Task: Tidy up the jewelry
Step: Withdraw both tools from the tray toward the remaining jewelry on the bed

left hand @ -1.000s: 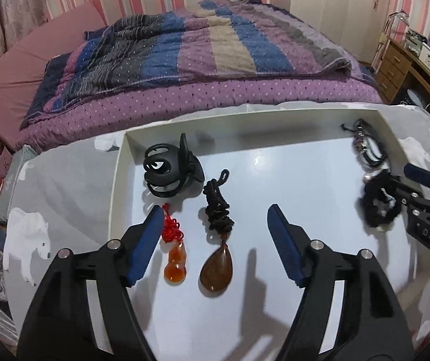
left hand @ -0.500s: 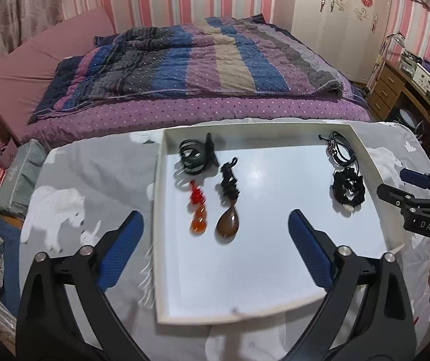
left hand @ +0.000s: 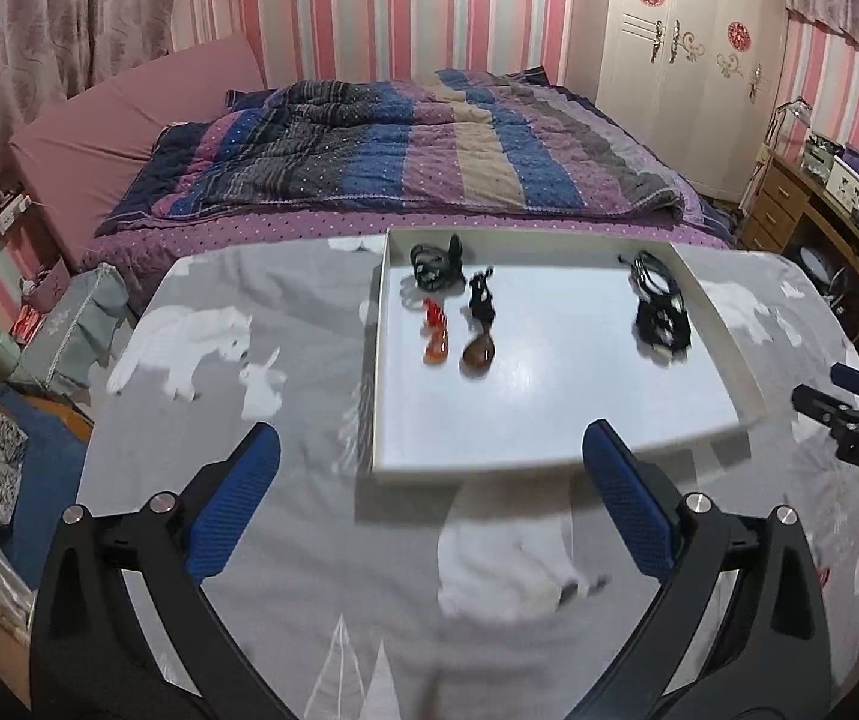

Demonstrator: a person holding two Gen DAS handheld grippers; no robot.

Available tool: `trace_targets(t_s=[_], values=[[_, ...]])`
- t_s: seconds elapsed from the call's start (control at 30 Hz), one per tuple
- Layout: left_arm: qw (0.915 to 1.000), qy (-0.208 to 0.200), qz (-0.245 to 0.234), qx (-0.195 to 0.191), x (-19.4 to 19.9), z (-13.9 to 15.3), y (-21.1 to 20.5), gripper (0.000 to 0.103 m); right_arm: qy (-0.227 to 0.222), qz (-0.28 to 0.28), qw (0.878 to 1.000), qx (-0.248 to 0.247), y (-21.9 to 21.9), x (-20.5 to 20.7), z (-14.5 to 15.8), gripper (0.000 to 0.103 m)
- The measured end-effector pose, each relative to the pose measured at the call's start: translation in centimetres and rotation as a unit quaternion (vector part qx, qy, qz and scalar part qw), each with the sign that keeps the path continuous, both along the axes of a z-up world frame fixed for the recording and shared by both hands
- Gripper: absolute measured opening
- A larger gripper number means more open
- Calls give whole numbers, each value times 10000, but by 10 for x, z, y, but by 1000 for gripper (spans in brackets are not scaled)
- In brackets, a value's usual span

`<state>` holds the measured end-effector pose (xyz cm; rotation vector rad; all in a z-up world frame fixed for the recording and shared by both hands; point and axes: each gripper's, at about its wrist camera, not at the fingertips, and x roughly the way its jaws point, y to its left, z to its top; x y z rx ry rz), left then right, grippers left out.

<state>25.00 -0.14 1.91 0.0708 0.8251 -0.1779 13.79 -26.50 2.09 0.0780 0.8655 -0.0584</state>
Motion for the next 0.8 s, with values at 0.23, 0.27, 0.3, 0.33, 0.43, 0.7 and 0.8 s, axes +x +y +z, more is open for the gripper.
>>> trace_targets(t_s=[0.23, 0.27, 0.3, 0.33, 0.43, 0.7, 0.8], values=[[9998, 78, 155, -70, -43, -12, 17, 100, -73, -55, 9999, -42, 1, -65, -1, 89], [9998, 80, 180, -37, -49, -14, 19, 100, -82, -64, 9999, -73, 2, -72, -2, 89], [9997, 93, 208, 5, -55, -16, 21, 100, -87, -83, 9999, -114, 2, -81, -3, 89], [9997, 111, 228, 15, -61, -18, 24, 100, -78, -114, 9998, -144, 2, -87, -4, 89], [9996, 127, 253, 26, -81, -25, 32, 100, -96, -213, 9994, -245, 2, -107, -8, 89], [9991, 311, 257, -98, -119, -40, 46, 100, 95, -261, 9988, -403, 6, -143, -25, 89], [9993, 319, 182, -4, -133, -46, 44, 100, 175, -241, 9985, -449, 6, -154, -31, 89]])
